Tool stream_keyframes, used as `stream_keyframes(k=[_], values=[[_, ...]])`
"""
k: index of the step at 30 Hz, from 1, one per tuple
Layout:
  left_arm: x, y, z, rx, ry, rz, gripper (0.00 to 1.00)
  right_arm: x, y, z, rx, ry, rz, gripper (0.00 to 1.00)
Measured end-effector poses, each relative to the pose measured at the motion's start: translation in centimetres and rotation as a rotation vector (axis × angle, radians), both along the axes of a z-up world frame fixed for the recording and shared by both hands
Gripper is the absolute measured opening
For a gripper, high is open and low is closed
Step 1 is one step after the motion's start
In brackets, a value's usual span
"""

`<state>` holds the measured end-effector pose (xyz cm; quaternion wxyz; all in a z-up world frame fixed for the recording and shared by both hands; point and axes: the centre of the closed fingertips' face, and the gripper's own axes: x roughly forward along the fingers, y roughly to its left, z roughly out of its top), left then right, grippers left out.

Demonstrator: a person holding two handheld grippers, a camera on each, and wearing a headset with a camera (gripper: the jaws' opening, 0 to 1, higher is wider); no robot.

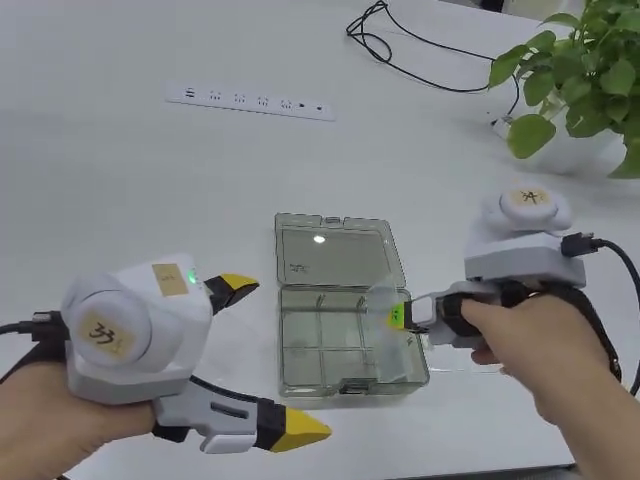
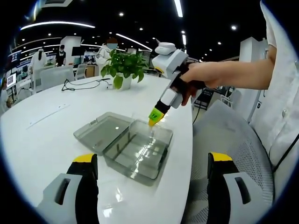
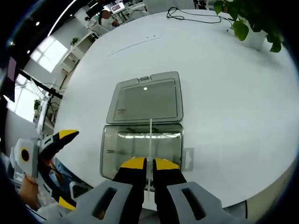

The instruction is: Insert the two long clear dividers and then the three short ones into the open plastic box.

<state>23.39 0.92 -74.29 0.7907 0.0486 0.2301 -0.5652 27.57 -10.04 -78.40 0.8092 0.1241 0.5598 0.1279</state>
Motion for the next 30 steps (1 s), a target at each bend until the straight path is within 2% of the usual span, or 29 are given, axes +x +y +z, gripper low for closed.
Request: stream_keyframes(k=[19,30], values=[[-0.05,-0.05,-0.19,-0.003,0.009,-0.002,0.99,-0.82,0.81,-0.15,-0.021,-0.001,0.009,0.06],[0.05,-0.03,-0.15,-0.005,0.010,-0.001,0.99,-0.61,0.63,-0.37,-0.037,0.001,0.017,0.06]])
